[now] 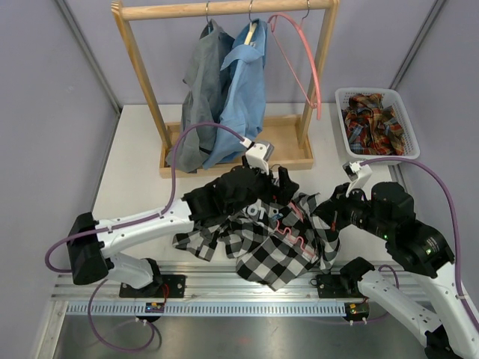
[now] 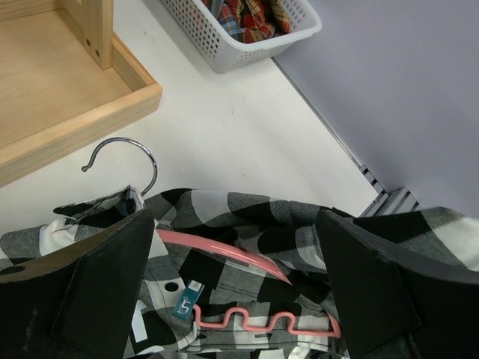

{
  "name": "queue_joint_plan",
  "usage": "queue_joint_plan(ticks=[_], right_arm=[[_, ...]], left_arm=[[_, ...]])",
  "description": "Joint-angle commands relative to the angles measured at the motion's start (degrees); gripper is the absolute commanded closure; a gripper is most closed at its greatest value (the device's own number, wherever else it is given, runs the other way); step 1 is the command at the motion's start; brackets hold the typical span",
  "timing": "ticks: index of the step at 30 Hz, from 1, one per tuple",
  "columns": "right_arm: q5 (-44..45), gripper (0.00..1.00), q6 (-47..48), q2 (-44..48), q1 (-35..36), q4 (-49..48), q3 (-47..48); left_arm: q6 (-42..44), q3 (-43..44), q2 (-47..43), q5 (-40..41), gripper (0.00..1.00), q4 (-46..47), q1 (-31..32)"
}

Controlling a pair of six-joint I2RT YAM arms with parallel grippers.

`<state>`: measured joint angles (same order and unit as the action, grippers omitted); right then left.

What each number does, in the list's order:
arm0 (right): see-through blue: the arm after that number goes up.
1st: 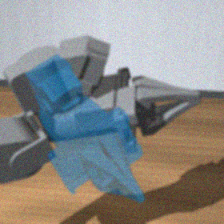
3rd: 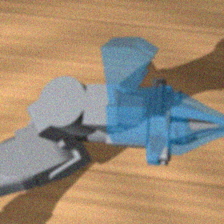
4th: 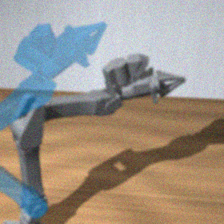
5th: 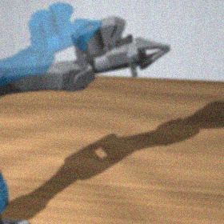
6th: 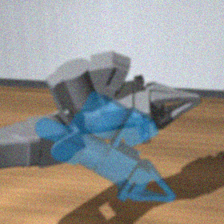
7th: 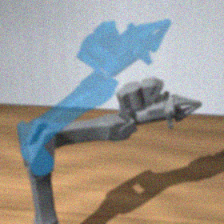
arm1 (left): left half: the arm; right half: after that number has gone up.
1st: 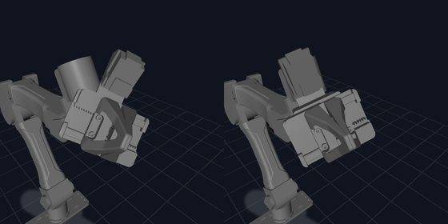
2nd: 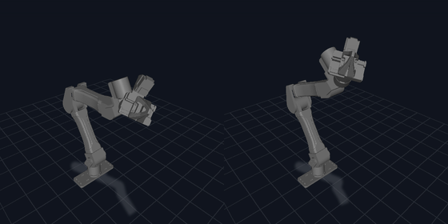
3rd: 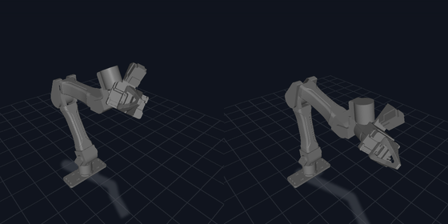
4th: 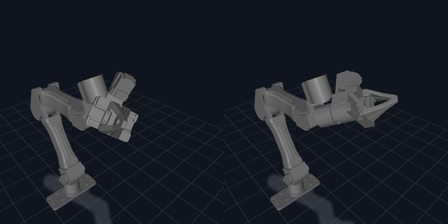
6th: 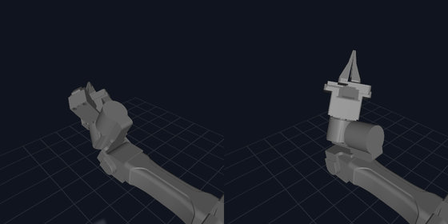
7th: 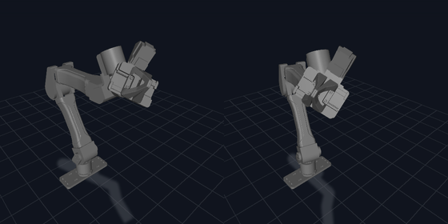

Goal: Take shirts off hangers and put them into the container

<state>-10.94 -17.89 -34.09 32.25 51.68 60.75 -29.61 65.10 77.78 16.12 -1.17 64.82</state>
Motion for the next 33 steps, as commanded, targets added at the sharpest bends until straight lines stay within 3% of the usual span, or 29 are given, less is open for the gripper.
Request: queue_joint_plan(ticks=[1, 14, 23, 27, 31, 32, 33], right_arm=[[-2.7, 1.00, 1.2, -0.1, 0.0, -3.9, 2.8], [-3.3, 1.00, 1.9, 0.9, 0.0, -1.8, 3.8], [-3.9, 1.00, 2.2, 2.1, 0.0, -0.5, 3.9], [-4.2, 1.00, 2.2, 2.2, 0.0, -0.4, 3.5], [-3.9, 1.00, 2.2, 2.3, 0.0, -0.3, 3.7], [-3.8, 1.00, 2.3, 2.4, 0.0, -0.1, 3.8], [-3.7, 1.00, 2.3, 2.4, 0.0, -0.1, 3.8]], left_arm=[[-1.4, 0.6, 1.9, 2.1, 0.07, 5.2, 0.2], [-3.4, 3.5, 9.5, 3.4, 0.11, 6.7, -1.8], [-1.7, 4.2, 9.9, 5.7, 0.17, 7.0, -3.3], [-0.5, 3.9, 9.9, 5.4, 0.30, 8.8, -3.7], [-0.5, 3.8, 9.8, 4.8, 0.52, 9.5, -4.1], [-0.5, 3.8, 9.6, 4.8, 0.64, 9.5, -4.2], [-0.6, 3.8, 9.2, 4.7, 0.70, 9.4, -4.1]])
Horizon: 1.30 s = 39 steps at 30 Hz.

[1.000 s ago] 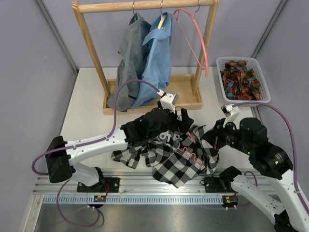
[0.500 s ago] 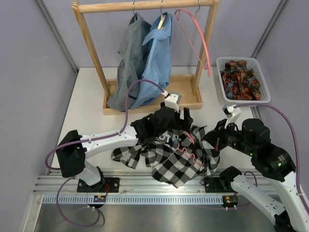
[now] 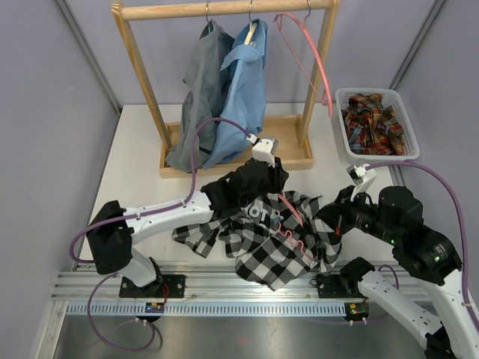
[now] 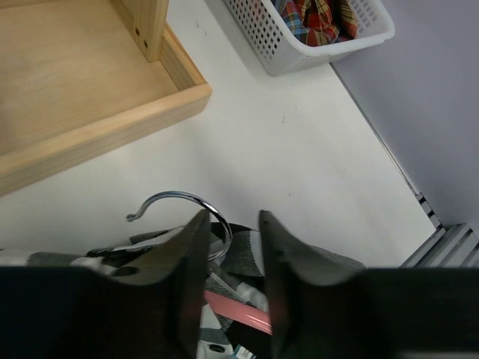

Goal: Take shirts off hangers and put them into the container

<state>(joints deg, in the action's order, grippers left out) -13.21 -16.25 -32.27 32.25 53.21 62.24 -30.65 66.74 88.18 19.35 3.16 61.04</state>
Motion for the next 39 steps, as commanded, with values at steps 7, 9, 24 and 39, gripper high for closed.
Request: queue_joint_plan(ticks=[7, 9, 24, 39], right_arm=[[0.5, 1.00, 0.4, 0.7, 0.0, -1.7, 1.6], [0.8, 1.00, 0.4, 0.9, 0.0, -1.8, 1.5], [0.7, 1.00, 0.6, 0.1, 0.0, -2.2, 1.7], [0.4, 1.00, 0.5, -0.5, 0.0, -2.8, 1.1]], left_arm=[[0.9, 1.5, -5.8, 2.4, 1.00, 3.3, -0.3], [1.4, 1.2, -8.1, 3.1, 1.00, 2.9, -0.3], [-0.3, 0.4, -7.0, -0.8, 0.28, -1.7, -0.3], [-0.8, 2.9, -0.2, -4.4, 0.32, 0.3, -0.5]])
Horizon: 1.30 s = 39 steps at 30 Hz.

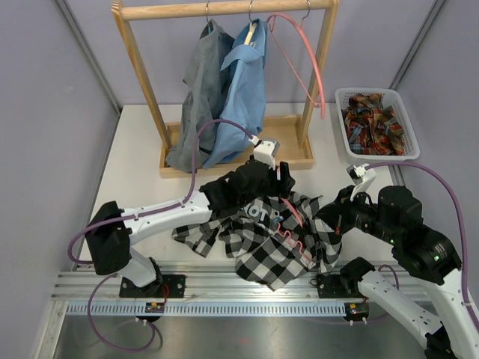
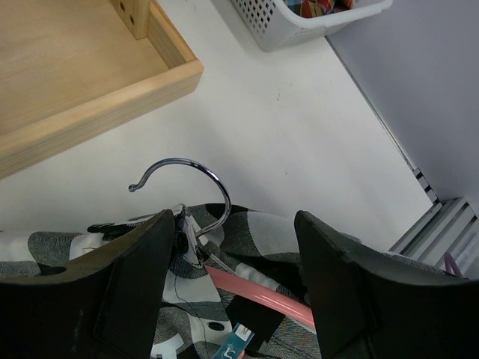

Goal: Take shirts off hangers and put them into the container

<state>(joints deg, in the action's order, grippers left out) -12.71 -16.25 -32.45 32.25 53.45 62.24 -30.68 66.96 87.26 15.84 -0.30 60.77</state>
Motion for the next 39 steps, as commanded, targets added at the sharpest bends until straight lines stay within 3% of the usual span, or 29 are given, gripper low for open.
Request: queue_joint_plan(ticks=[1, 7, 13, 18, 22, 33, 39], right_arm=[[-0.3, 1.00, 0.6, -0.3, 0.0, -3.2, 1.0], [-0.9, 1.00, 0.7, -0.2, 0.0, -3.1, 0.9], [-2.1, 1.00, 0.6, 0.5, -0.1, -2.8, 0.5], [-2.0, 1.00, 0.6, 1.2, 0.0, -2.4, 0.4], [-2.1, 1.00, 0.5, 1.3, -0.1, -2.3, 0.4], [-0.5, 1.00, 0.4, 1.1, 0.0, -2.5, 0.6], [5.5, 1.00, 0.2, 1.5, -0.1, -2.1, 2.2]], left_arm=[[-0.9, 2.7, 1.0, -0.9, 0.32, 4.1, -0.1], [-0.8, 2.4, 2.5, -0.5, 0.38, 8.5, -0.3], [-0.2, 1.2, 3.5, -0.9, 0.59, 14.6, -0.9], [0.2, 0.9, 3.8, -0.5, 0.88, 15.3, -1.0], [0.2, 0.8, 3.2, 0.1, 1.00, 15.1, -1.0], [1.2, -1.0, -2.5, 2.4, 1.00, 13.4, -1.0], [6.1, -1.0, -14.7, 8.4, 1.00, 7.9, -1.0]])
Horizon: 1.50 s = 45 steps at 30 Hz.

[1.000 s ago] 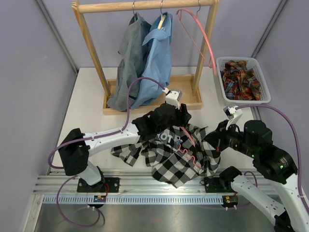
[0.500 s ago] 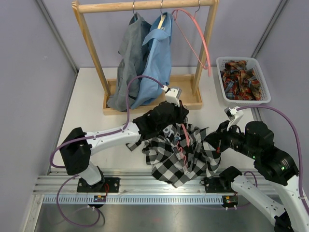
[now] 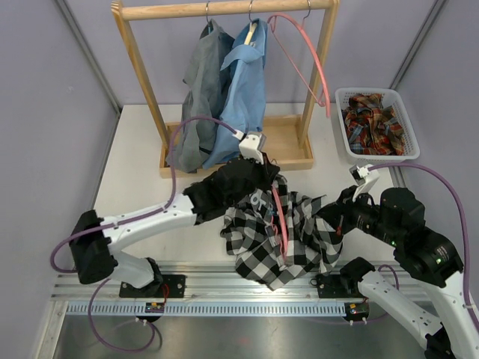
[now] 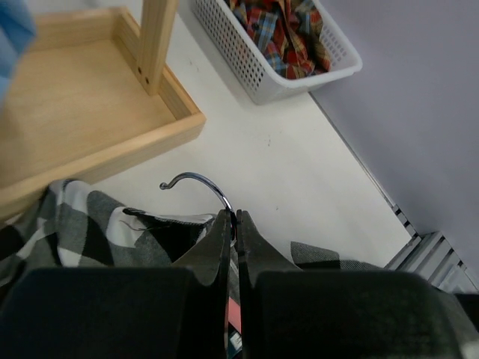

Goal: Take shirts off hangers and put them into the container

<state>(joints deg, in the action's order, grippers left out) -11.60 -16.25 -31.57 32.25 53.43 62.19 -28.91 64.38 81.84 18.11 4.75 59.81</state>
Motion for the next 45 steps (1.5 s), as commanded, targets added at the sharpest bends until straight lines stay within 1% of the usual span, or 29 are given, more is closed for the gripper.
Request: queue_joint_plan(ticks=[1, 2, 5, 6, 7, 8, 9, 12, 16, 18, 19, 20, 21, 22, 26, 32, 33, 34, 36, 37, 38, 39, 40, 41, 43, 45], right_arm=[[5.6, 1.00, 0.1, 0.6, 0.0, -1.9, 2.5], [6.8, 1.00, 0.1, 0.5, 0.0, -1.8, 2.5], [11.2, 1.00, -0.2, -0.2, 0.0, -1.9, 2.5], [11.2, 1.00, -0.2, -0.8, 0.0, -2.4, 2.2], [11.3, 1.00, -0.3, -1.2, 0.0, -2.6, 2.0], [13.9, 1.00, -0.9, -1.6, 0.0, -3.2, 1.6], [14.2, 1.00, -0.9, -2.9, -0.1, -3.5, 1.4], [16.2, 1.00, -1.2, -6.4, 0.0, -4.7, 0.5], [20.9, 1.00, -1.8, -11.8, 0.0, -6.3, -0.5], [28.1, 1.00, -3.3, -16.3, 0.0, -3.8, 0.6], [31.8, 1.00, -5.6, -18.0, 0.0, -2.1, 1.2], [38.2, 1.00, -6.8, -20.4, 0.0, 1.2, 2.1], [41.1, 1.00, -8.0, -21.3, 0.0, 2.5, 2.3], [45.8, 1.00, -10.8, -21.9, 0.0, 3.4, 2.3], [50.3, 1.00, -14.3, -22.7, 0.0, 5.4, 2.3], [47.9, 1.00, -15.3, -25.5, 0.0, 3.2, 0.7], [47.4, 0.86, -15.2, -25.9, 0.0, 2.8, 0.5], [45.3, 0.67, -14.7, -26.4, 0.0, 2.3, 0.5], [43.0, 0.33, -14.3, -26.0, 0.0, 1.6, 0.7], [39.3, 0.14, -12.5, -25.4, 0.0, -0.1, 1.0], [36.6, 0.05, -11.4, -22.9, 0.1, -1.4, 1.0], [33.4, 0.00, -9.6, -21.1, 0.1, -2.7, 1.0], [27.0, 0.01, -8.8, -17.4, 0.1, -5.8, 1.1], [22.7, 0.01, -7.8, -15.6, 0.0, -7.2, 1.3], [13.8, 0.03, -6.3, -12.8, 0.0, -8.6, 3.4], [7.9, 0.06, -4.6, -10.8, 0.0, -8.3, 5.3]], left_arm=[[5.0, 1.6, -11.1, 7.1, 1.00, 1.8, 0.0], [6.4, 1.6, -15.0, 8.9, 1.00, -0.1, 0.0], [8.9, 1.5, -21.3, 12.3, 1.00, -2.4, 0.0], [9.7, 1.5, -24.9, 13.0, 1.00, -2.7, 0.0], [10.1, 1.6, -26.7, 13.3, 1.00, -3.5, 0.0], [10.2, 1.7, -28.2, 13.2, 1.00, -4.0, 0.0], [10.2, 2.1, -30.7, 13.4, 1.00, -4.4, 0.0], [9.7, 3.3, -33.1, 12.8, 1.00, -7.2, 0.0], [6.0, 3.4, -34.4, 10.1, 1.00, -9.7, 0.0], [5.2, 3.6, -34.7, 9.9, 1.00, -10.4, 0.0], [5.3, 3.0, -35.6, 10.5, 1.00, -10.0, 0.0], [5.4, 2.9, -36.0, 10.8, 1.00, -9.9, 0.0], [5.6, 2.8, -36.5, 11.1, 1.00, -9.8, 0.0], [5.6, 2.8, -37.3, 11.1, 1.00, -9.8, 0.0], [5.8, 3.2, -39.1, 10.8, 1.00, -9.7, 0.0], [5.2, 3.1, -40.6, 10.0, 1.00, -9.2, 0.0], [4.9, 3.0, -40.7, 9.3, 1.00, -9.0, 0.0], [4.7, 3.0, -40.7, 9.1, 1.00, -9.1, 0.0], [3.5, 2.9, -40.3, 7.9, 1.00, -9.3, 0.0], [2.9, 2.8, -40.0, 7.5, 1.00, -9.3, 0.0], [2.1, 2.7, -39.7, 6.8, 1.00, -9.3, 0.0], [0.8, 2.4, -38.7, 5.0, 1.00, -9.0, 0.0], [-0.2, 2.4, -38.1, 4.0, 1.00, -9.1, 0.0], [-0.9, 2.3, -37.4, 3.0, 1.00, -9.1, 0.0], [-2.6, 2.2, -35.4, 0.6, 1.00, -9.3, 0.0], [-3.8, 1.5, -34.6, -0.4, 1.00, -8.6, 0.0]])
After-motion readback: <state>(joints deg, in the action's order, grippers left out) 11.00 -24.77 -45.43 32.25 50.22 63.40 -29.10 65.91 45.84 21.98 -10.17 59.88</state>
